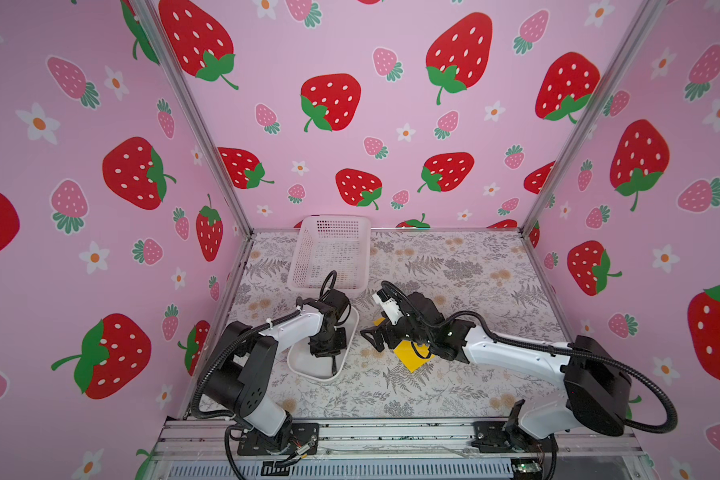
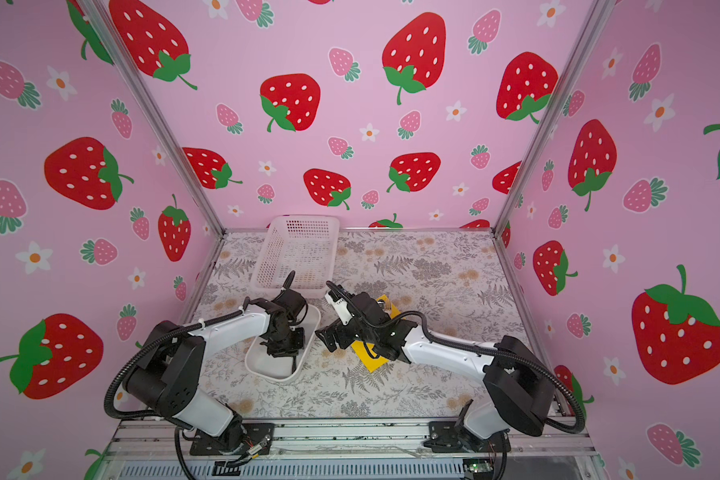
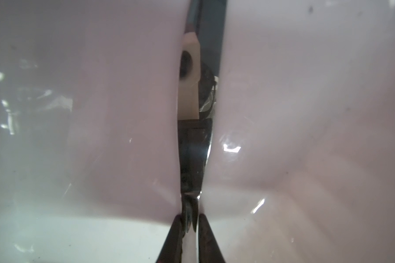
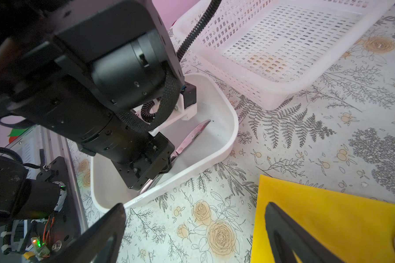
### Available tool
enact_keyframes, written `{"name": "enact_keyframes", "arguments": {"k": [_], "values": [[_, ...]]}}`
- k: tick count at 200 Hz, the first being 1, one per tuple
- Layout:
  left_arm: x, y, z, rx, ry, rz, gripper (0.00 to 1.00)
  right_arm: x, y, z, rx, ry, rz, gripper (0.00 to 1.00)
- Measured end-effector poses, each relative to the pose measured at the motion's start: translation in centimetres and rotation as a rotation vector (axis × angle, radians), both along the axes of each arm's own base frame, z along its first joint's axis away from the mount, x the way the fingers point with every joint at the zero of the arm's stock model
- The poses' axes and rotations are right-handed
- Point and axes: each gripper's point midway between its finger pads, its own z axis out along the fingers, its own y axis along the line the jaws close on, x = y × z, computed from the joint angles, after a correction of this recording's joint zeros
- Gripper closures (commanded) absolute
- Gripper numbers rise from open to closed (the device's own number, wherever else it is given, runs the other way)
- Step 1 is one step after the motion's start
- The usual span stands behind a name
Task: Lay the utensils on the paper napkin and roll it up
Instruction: 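Lower the left gripper onto the silver knife handle and close it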
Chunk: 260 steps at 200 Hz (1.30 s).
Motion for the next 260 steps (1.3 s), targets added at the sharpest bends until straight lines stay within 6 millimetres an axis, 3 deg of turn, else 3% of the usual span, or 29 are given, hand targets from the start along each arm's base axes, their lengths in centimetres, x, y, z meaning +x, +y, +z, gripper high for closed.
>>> {"name": "enact_keyframes", "arguments": {"k": [79, 134, 194, 260], "values": [[-0.4, 0.0, -0.1, -0.002, 0.022, -0.001, 0.83, 0.0, 0.0, 0.0, -0.002, -0.001, 0.0, 0.03], [-0.3, -0.2, -0.2, -0.001, 0.032, -0.009, 0.91, 0.1, -0.1, 0.0, -0.004, -0.006, -0.005, 0.03], [-0.2, -0.1, 0.0, 0.003, 0.024, -0.011, 0.93, 0.6, -0.3, -0.1, -0.011, -0.018, -0.029, 0.04], [-0.4, 1.0, 1.8, 0.039, -0.026, -0.012, 0.93, 2.6, -2.7, 1.2, -0.012, -0.085, -0.199, 0.02]]}}
